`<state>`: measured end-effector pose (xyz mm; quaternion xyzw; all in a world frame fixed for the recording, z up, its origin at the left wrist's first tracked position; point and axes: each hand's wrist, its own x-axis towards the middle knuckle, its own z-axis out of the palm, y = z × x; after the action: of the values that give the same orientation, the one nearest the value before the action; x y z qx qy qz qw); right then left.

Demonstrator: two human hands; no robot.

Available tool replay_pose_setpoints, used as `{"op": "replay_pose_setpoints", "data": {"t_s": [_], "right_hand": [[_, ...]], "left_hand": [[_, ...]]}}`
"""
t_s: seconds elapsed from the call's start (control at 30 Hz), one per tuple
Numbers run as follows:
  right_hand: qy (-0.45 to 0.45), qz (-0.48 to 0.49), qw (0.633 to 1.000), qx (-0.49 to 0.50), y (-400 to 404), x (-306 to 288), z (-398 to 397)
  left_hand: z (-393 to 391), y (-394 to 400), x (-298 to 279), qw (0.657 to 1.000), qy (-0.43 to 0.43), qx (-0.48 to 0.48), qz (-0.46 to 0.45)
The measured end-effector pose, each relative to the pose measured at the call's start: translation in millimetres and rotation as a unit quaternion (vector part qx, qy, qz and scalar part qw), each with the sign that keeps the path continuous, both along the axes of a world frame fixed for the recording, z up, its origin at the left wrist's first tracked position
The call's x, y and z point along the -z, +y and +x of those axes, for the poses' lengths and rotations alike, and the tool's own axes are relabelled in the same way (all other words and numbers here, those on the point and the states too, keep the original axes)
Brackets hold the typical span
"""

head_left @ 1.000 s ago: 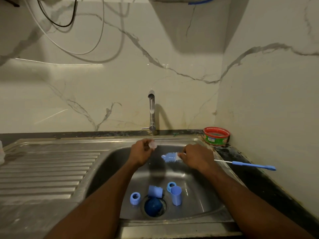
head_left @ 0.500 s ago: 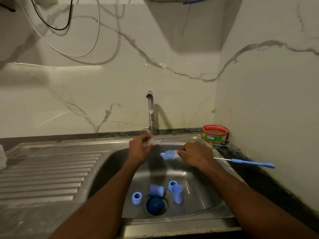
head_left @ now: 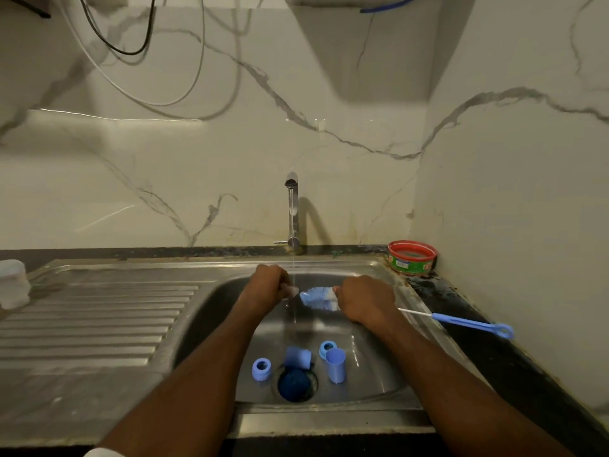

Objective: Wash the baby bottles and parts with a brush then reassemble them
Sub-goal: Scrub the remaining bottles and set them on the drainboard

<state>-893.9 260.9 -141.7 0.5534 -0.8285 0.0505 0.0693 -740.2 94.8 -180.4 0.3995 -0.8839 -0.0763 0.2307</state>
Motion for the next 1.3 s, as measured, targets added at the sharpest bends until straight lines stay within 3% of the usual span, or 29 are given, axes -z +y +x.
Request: {"op": "replay_pose_setpoints", "data": {"t_s": [0.13, 0.2, 0.3, 0.37, 0.43, 0.5, 0.57, 0.6, 0.7, 0.73, 0.83, 0.87, 1.0, 1.03, 1.13, 1.2, 1.3], "right_hand": [[-0.062, -0.067, 0.996, 0.005, 4.7, -4.7, 14.4], [-0.108, -0.047, 0.993, -0.009, 8.7, -2.9, 19.0], [-0.051, 0.023, 0.998, -0.038, 8.9, 4.7, 20.9], [-0.02, 0.001, 0.999, -0.036, 5.5, 5.3, 19.3], [-0.01, -0.073, 0.996, -0.042, 2.7, -1.0, 16.9], [-0.003, -0.181, 0.982, -0.05, 2.3, -11.4, 15.1], [-0.018, -0.234, 0.97, -0.061, 2.6, -14.2, 14.4], [-0.031, -0.21, 0.975, -0.061, 3.2, -12.1, 14.3], [-0.007, -0.074, 0.997, -0.03, 2.2, 3.6, 15.9], [-0.007, -0.079, 0.997, -0.027, 2.2, 4.3, 15.7], [-0.021, -0.174, 0.984, -0.025, -4.0, -1.4, 13.1], [-0.025, -0.18, 0.983, -0.027, -4.9, -2.3, 13.5], [0.027, -0.045, 0.998, -0.039, 0.4, 8.2, 14.4], [0.032, -0.046, 0.997, -0.043, 3.4, 8.2, 13.6], [-0.003, -0.13, 0.991, -0.044, 5.2, -3.0, 10.8], [-0.013, -0.155, 0.987, -0.05, 6.3, -6.8, 7.4], [-0.015, -0.064, 0.996, -0.059, 15.4, -0.9, 3.5]], "left_hand": [[9.6, 20.2, -25.7, 0.999, 0.036, 0.018, -0.034], [15.0, 24.1, -30.1, 0.999, 0.005, 0.005, -0.052], [29.0, 23.1, -13.5, 0.996, -0.077, -0.034, -0.029], [38.6, 20.0, 2.7, 0.996, -0.074, -0.053, -0.006], [43.8, 16.1, 1.1, 0.997, 0.028, -0.071, -0.032], [43.8, 16.2, -14.8, 0.976, 0.156, -0.073, -0.13], [43.8, 18.7, -22.7, 0.963, 0.203, -0.058, -0.165], [44.8, 16.0, -17.3, 0.971, 0.181, -0.042, -0.152], [46.8, 15.4, 5.6, 0.998, 0.005, -0.066, -0.008], [46.3, 14.3, 6.4, 0.997, 0.011, -0.071, -0.003], [41.5, 21.1, -11.9, 0.98, 0.167, -0.045, -0.098], [41.6, 22.7, -14.0, 0.979, 0.17, -0.039, -0.102], [50.5, 25.1, 11.9, 0.995, -0.06, -0.075, 0.036], [51.5, 24.9, 11.3, 0.995, -0.048, -0.084, 0.034], [46.2, 26.7, -2.3, 0.987, 0.12, -0.064, -0.087], [44.4, 30.9, 0.2, 0.989, 0.13, -0.026, -0.06], [51.9, 32.8, 23.4, 0.997, -0.081, -0.013, 0.006]]}}
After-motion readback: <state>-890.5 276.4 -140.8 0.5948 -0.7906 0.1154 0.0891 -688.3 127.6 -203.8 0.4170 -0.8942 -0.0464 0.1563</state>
